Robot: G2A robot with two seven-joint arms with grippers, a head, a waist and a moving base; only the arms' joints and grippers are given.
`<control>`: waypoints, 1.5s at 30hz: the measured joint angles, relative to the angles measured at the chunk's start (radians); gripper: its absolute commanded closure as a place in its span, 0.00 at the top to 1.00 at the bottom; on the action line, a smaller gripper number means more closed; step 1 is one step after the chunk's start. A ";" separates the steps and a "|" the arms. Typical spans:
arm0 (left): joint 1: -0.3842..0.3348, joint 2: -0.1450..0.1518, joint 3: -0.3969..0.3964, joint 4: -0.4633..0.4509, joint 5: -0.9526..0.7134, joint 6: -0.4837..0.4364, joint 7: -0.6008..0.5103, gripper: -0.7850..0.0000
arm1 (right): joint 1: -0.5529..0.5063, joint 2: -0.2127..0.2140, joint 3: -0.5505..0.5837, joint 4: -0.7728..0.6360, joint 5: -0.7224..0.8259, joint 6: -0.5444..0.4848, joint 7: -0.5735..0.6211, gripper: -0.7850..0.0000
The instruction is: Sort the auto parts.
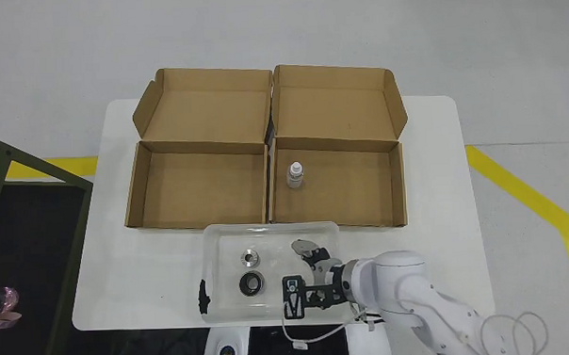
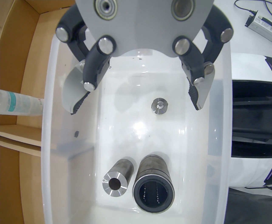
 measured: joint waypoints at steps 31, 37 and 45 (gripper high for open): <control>0.000 0.000 0.000 0.000 0.000 0.000 0.000 1.00 | 0.089 -0.015 -0.103 0.103 0.061 0.000 0.093 0.23; 0.000 0.000 0.000 0.000 0.000 0.000 0.000 1.00 | 0.096 -0.013 -0.106 0.100 0.090 -0.006 0.096 0.00; 0.000 0.000 0.000 0.000 0.000 0.000 0.000 1.00 | 0.103 -0.008 -0.085 0.068 0.120 0.002 0.073 0.00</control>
